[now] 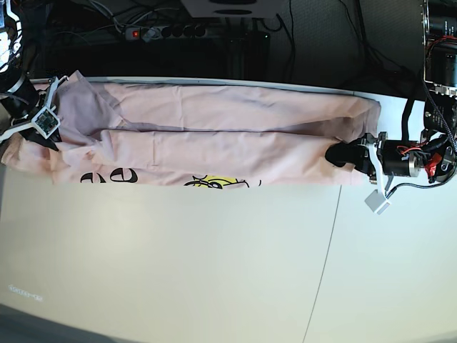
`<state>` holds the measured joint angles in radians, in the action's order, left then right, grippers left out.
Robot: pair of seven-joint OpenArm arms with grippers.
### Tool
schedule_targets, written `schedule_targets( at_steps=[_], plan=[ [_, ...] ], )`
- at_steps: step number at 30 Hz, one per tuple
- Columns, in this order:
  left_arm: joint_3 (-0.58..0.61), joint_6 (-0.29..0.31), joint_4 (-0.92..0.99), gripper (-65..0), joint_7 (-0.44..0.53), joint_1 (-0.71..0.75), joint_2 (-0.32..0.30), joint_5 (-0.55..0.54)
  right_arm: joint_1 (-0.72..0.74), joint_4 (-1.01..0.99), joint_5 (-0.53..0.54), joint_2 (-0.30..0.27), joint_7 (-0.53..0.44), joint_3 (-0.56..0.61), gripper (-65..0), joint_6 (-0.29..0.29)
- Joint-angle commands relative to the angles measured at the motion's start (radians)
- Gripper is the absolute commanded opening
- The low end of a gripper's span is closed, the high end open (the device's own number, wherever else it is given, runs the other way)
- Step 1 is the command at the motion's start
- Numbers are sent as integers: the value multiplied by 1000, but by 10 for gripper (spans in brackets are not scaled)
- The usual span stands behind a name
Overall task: Fold the T-shirt properly
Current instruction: 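Pull the folded edge with both grippers to fold the shirt over again lengthwise, then hold the folded shirt edge with both grippers and smooth it flat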
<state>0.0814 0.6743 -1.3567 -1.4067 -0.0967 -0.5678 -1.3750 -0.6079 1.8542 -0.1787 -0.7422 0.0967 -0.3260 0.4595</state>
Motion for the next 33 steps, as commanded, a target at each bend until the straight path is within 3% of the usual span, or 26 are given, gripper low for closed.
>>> schedule_targets(
  at_steps=[1, 4, 10, 13, 18, 22, 30, 31, 33],
  plan=[
    [-7, 24, -16, -650, 10, -17, -17, -27, -5, 16, 2, -20, -18, -15, -650, 60],
    [-7, 24, -16, -606, 10, -16, -16, -27, -16, 14, -6, -19, -12, -15, -650, 61],
    [-7, 24, -16, -600, 10, -17, -17, -68, -16, -10, 3, -22, 69, -15, -650, 59],
    [-7, 24, -16, -559, 10, -17, -16, -91, -16, -34, 3, -22, 84, -15, -649, 53],
    [-7, 24, -16, -524, 10, -17, -16, -103, -3, -114, 12, -23, 83, -15, -410, 49],
    [-7, 24, -16, -524, 10, -17, -16, -104, 58, -209, 99, -22, 83, -15, -331, 49],
    [-7, 24, -16, -524, 10, -19, -16, -109, 160, -286, 350, -19, 84, -15, -333, 53],
    [-7, 24, -16, -525, 10, -20, -17, -109, 169, -286, 372, -19, 84, -15, -356, 53],
    [-7, 24, -16, -525, 10, -20, -16, -109, 186, -286, 388, -19, 88, -15, -472, 53]
  ],
)
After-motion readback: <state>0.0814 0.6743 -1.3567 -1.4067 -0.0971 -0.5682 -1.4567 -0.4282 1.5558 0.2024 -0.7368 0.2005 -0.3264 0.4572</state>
